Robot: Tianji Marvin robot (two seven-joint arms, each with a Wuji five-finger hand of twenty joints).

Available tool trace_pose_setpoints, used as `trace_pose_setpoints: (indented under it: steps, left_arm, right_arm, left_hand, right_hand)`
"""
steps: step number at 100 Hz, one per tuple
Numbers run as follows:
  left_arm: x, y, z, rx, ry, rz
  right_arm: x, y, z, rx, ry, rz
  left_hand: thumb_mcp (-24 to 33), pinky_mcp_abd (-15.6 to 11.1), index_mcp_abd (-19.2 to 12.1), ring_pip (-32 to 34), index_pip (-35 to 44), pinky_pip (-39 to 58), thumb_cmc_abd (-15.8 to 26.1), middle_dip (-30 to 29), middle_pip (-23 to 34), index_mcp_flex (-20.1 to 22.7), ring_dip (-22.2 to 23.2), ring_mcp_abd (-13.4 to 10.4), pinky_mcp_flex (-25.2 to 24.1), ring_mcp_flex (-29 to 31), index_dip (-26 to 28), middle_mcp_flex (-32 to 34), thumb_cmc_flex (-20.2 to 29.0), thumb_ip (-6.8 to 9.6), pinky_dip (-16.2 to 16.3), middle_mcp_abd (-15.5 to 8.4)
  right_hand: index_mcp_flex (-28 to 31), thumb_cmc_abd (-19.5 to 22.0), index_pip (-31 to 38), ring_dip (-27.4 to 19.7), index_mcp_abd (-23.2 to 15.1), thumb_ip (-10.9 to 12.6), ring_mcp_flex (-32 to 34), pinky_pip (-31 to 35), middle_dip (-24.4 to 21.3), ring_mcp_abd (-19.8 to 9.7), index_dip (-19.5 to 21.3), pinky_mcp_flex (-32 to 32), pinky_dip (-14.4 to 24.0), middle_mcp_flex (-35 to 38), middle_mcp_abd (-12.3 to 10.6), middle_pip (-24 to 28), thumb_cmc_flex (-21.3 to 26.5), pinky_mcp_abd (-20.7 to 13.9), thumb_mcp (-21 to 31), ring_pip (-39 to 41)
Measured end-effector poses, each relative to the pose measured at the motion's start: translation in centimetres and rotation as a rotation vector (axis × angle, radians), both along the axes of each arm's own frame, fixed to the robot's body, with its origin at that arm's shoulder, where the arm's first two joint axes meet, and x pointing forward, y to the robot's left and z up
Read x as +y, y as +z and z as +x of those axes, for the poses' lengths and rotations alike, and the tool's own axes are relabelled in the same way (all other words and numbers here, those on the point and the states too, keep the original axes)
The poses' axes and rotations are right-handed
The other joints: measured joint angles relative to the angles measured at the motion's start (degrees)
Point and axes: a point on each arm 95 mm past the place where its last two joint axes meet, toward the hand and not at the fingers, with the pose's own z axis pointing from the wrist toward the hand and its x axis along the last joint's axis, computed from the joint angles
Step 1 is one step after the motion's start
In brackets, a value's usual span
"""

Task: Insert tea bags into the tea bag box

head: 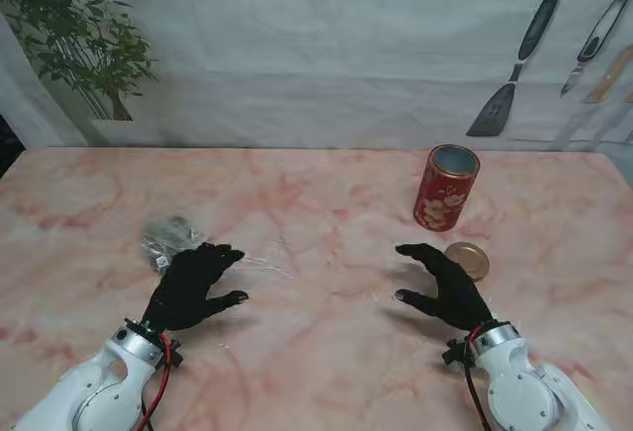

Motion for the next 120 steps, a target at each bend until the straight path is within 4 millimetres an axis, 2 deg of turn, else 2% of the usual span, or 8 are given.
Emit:
trace_pose_setpoints:
  steps: [67, 120]
  left_arm:
    - [-0.25, -0.16, -0.05, 0.015, -0.022, 0.003]
    - [-0.32, -0.04, -0.87, 0.008, -0.008, 0.014]
  right_arm:
    - [-0.44, -0.09, -0.16, 0.003, -0.02, -0.003]
    - [-0.83, 0.02, -0.1, -0.003, -0.033, -0.021]
  left_hand:
    - [0.0, -0.01, 0.01, 0.0, 0.01, 0.72, 0.0, 0.0, 0.0, 0.0, 0.0, 0.0, 0.3, 0.0, 0.0, 0.0, 0.0, 0.0, 0.0, 0.0]
    - [0.0, -0.01, 0.01, 0.0, 0.01, 0.73, 0.0, 0.0, 0.0, 0.0, 0.0, 0.0, 0.31, 0.01, 0.0, 0.0, 0.0, 0.0, 0.0, 0.0]
  right_hand:
    - [-0.67, 0.01, 0.04, 0.2, 0.43, 0.0, 0.53, -1.03, 0.0, 0.08, 0.0, 1.67, 0.07, -0.03, 0.12, 0.6, 0.09, -0.66, 0.0, 0.57]
    - [-0.67, 0.04, -0.1, 0.81, -0.22, 0.11, 1.74, 0.19, 0.8, 0.14, 0.0, 2.23, 0.2, 0.78, 0.21, 1.45, 2.14, -0.66, 0.02, 1.34]
